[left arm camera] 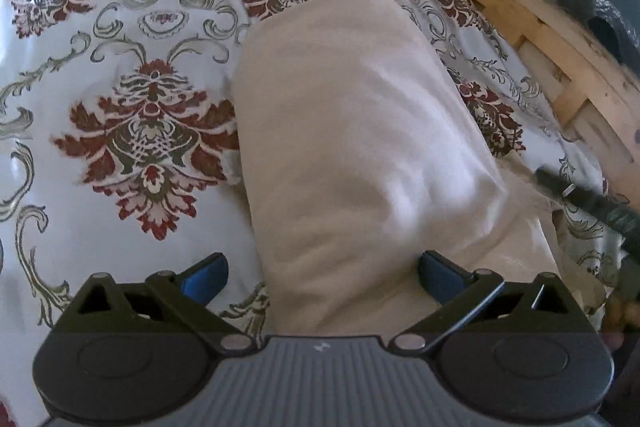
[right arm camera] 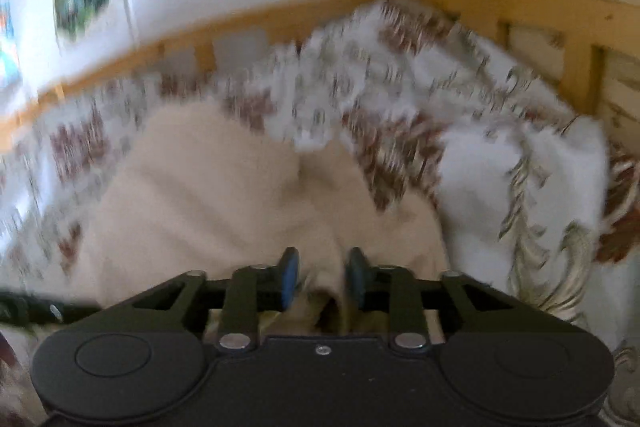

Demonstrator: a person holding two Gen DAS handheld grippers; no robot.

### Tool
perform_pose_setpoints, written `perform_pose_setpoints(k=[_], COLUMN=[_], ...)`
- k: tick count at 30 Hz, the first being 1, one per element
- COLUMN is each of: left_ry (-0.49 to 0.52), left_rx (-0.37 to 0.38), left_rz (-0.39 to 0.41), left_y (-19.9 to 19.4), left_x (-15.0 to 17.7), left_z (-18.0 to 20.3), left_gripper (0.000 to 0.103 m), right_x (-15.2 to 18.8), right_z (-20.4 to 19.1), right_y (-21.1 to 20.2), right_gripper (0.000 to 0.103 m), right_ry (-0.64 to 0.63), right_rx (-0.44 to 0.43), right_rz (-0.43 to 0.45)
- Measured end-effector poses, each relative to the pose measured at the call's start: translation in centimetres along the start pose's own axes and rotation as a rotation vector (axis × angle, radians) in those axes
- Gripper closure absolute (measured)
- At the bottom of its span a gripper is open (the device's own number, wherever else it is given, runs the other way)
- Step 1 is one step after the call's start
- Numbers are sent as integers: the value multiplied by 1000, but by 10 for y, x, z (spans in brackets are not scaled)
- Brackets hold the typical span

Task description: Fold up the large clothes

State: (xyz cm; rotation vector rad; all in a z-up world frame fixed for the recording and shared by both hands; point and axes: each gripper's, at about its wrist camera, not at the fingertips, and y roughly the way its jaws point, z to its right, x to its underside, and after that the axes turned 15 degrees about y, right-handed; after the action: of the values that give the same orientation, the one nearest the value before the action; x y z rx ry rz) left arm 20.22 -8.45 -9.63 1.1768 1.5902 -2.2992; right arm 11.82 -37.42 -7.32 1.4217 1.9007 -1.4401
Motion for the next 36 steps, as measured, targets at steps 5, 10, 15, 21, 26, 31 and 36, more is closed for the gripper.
perform_pose_setpoints(k=[5,10,15,21,26,31,36], left_ry=[-8,-23,-105,-92,-73,-60,143], left_rx=[8,26,98,117,123,105,-19], left_rz=[-3,1,-13,-23,18,61,198], left_y=[2,5,12,14,12,-8,-51], left_x=[-2,-1,3,0,1,-13,-37], left_z=[0,-2,-12,-13,-7,-9,-11], left_gripper=[0,0,0,3,24,56,64], right_x=[-10,-1,8,12,13,15,11], right_z=[16,31,29,20,21,13,-43], right_y=[2,32,42,31,36,23,7], right_gripper=[15,8,5,30,45,68,74], right_ry=[58,131,162,152,180,261,150], right_rx=[55,36,-13,-43,-51,-111,-192], right_rz=[24,-152,-212,-190,-191,-159,-63])
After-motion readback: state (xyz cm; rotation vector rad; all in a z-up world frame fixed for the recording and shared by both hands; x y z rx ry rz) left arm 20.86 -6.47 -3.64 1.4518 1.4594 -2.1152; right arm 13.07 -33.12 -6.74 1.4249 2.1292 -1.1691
